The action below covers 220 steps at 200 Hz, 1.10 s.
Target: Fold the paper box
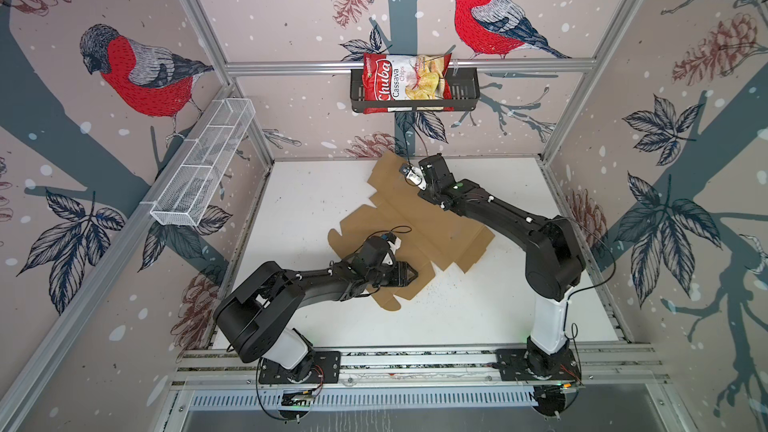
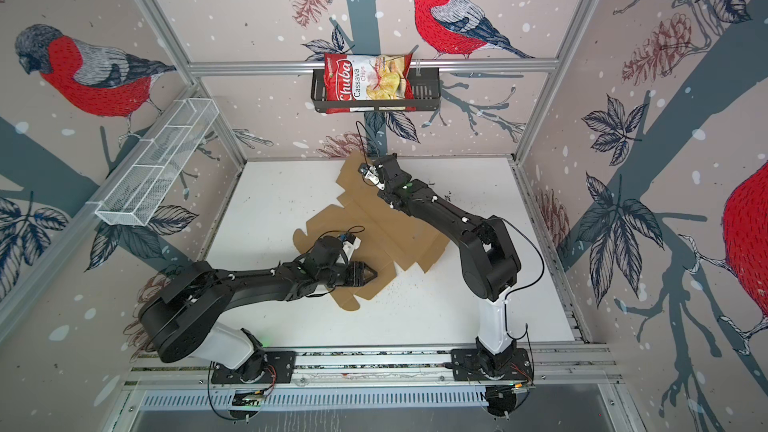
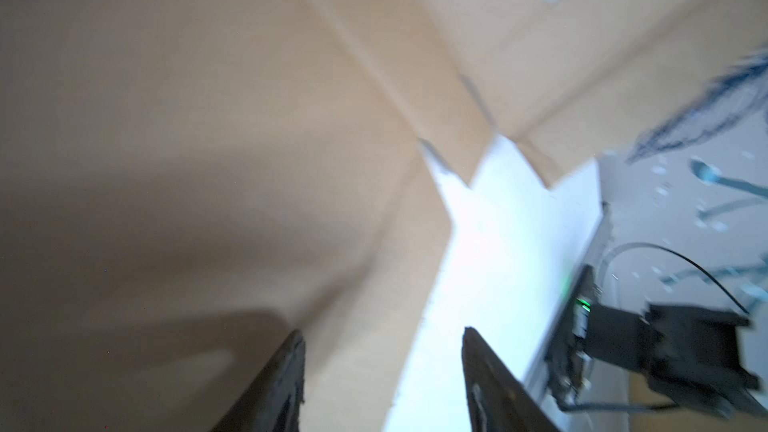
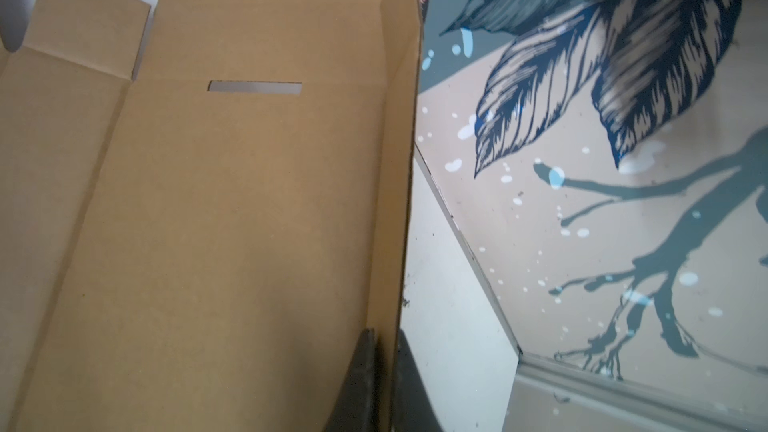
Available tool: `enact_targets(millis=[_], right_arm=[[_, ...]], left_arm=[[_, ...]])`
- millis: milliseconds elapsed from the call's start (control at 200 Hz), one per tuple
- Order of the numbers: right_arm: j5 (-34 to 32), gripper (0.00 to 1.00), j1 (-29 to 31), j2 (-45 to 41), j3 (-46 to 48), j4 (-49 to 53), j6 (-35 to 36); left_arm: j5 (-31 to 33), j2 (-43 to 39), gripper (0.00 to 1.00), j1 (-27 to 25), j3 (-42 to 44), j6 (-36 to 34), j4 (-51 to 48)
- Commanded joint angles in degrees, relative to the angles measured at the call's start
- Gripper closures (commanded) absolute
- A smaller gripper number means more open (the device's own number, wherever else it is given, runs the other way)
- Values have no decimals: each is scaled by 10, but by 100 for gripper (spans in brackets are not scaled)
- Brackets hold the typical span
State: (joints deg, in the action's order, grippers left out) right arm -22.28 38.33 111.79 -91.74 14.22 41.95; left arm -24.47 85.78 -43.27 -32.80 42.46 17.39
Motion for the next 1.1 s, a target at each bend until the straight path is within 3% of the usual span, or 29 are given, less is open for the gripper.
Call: enact_targets(millis=[0,95,260,325,505,645,765,881,986,1096], right_arm=[[52,90,-7,3,-12,-20,44],[88,90,-19,0,-22,-10,57],[163,91,-25,-3,-25,21,94],[190,91,-24,1,-32,30,109],[271,93,-16,26,-89,97,150],[275,94,-18,34,-103,121,153],[259,94,-15,19,-67,107,148],[237,94,-6,1,-26,61,142],[234,95,-4,-9,-10,40,132],[227,96,-3,-11,-1,34,133]], left_arm=[[-8,-46,40,-2,-22,-32,6],[82,-123,39,40,-44,-68,-111],[188,-199,36,174,-26,-67,-185],[184,-194,35,206,-23,-67,-191],[142,-184,34,214,-11,-66,-144],[203,-205,34,227,-33,-85,-185],[236,-244,32,274,-51,-128,-155],[264,-211,31,300,-96,-192,-135],[231,-152,30,324,-148,-260,-162],[115,-93,33,367,-185,-302,-197]])
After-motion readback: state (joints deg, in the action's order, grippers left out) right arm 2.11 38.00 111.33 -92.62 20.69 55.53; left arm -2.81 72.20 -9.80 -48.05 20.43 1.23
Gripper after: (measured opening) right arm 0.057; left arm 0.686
